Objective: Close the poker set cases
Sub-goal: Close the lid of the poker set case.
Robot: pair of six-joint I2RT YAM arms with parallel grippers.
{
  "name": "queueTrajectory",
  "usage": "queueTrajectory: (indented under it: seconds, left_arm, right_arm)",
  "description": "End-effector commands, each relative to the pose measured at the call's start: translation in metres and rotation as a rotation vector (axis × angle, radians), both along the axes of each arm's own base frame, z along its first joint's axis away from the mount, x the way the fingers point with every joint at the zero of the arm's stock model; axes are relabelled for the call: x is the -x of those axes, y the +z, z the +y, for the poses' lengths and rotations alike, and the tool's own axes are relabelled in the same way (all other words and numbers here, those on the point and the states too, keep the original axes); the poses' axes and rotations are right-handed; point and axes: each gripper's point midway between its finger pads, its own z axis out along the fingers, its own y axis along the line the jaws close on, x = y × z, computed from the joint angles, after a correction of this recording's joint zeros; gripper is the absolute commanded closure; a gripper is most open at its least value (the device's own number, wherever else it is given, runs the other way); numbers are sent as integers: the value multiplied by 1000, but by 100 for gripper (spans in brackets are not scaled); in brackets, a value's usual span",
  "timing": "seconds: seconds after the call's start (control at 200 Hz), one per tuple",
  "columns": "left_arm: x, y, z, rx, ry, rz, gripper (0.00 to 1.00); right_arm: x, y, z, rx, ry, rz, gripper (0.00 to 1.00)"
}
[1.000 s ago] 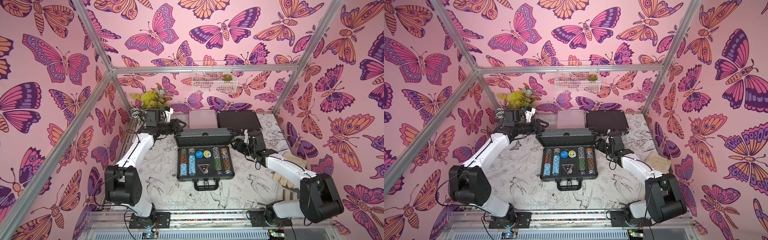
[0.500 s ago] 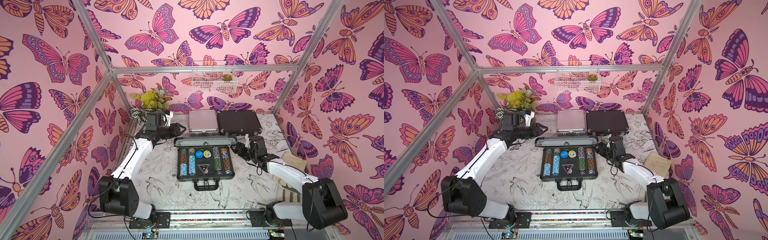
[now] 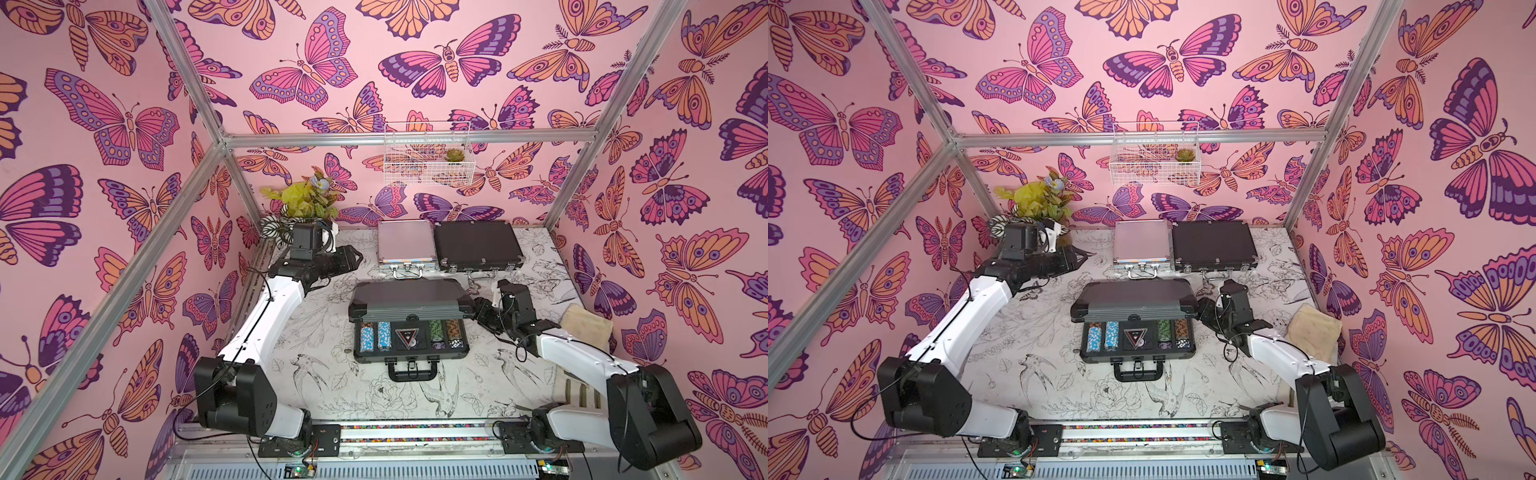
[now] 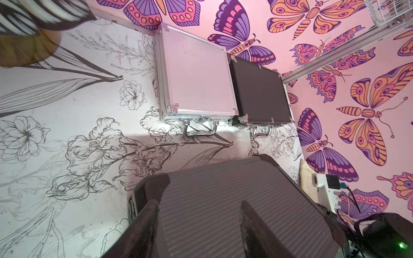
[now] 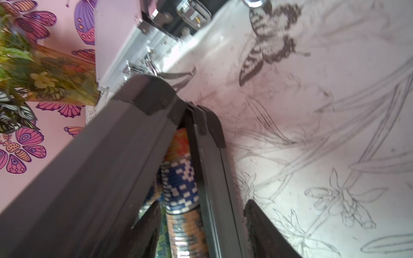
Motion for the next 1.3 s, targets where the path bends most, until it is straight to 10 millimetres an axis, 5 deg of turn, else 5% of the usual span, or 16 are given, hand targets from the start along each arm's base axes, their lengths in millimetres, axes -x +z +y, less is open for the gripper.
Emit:
queueTrajectory:
  seconds: [0.0,0.336,0.777,0.967,1.107,1.298]
  left_arm:
    - [-1,-13,1,-129,13,14,41]
    - [16,-59,-38,-398,-53,43,44]
    - [61,-105,-92,-483,-164,103,51]
    - [87,-127,-101,-506,-211,142,55]
    - [102,-149,-96,-524,-218,198,56]
    - [116,-169,-74,-561,-171,239,58]
  right_arm:
    - [-2,3,12,-59,37,-18,38]
    - [17,-34,-5,77,52,63,38]
    - [28,-35,-67,393,-50,84,38]
    - [16,-6,-54,339,-18,-9,39]
    - [3,37,-41,333,13,-131,41]
    - [-4,95,21,299,207,-288,46]
